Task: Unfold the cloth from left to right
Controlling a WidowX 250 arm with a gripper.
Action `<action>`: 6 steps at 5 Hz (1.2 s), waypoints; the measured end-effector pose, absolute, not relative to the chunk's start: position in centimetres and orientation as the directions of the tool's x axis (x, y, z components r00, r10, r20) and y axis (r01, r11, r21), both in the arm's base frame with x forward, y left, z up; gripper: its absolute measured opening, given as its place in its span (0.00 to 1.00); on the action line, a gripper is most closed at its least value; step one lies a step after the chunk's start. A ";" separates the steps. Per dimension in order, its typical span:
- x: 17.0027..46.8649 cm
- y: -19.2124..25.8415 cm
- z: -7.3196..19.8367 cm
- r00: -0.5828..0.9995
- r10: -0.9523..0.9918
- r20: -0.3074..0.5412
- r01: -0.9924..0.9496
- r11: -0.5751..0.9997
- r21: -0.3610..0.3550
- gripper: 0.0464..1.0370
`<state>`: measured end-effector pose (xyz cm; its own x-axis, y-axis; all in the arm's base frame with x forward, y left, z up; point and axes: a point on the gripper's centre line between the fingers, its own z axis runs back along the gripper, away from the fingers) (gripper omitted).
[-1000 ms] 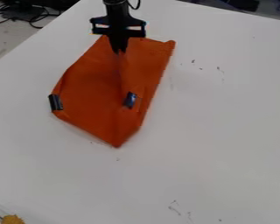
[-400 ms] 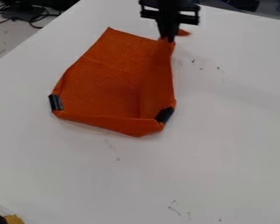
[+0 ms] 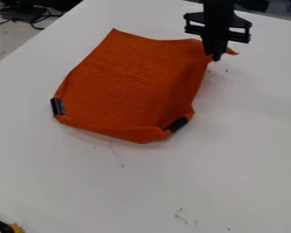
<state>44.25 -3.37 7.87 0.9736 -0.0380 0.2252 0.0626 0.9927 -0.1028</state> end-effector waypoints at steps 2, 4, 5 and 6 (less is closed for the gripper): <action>44.9 -5.9 2.3 0.989 -0.102 0.106 0.122 0.970 -0.208 0.01; 45.3 -6.3 0.8 0.993 -0.085 0.083 0.102 0.967 -0.232 0.17; 45.0 -6.5 1.1 0.992 -0.090 0.083 0.104 0.979 -0.177 0.40; 44.6 -4.5 3.2 0.997 -0.049 0.068 0.053 0.997 -0.061 0.70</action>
<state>44.56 -4.51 3.16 0.9965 -0.0488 0.0678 0.0530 0.9967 -0.0615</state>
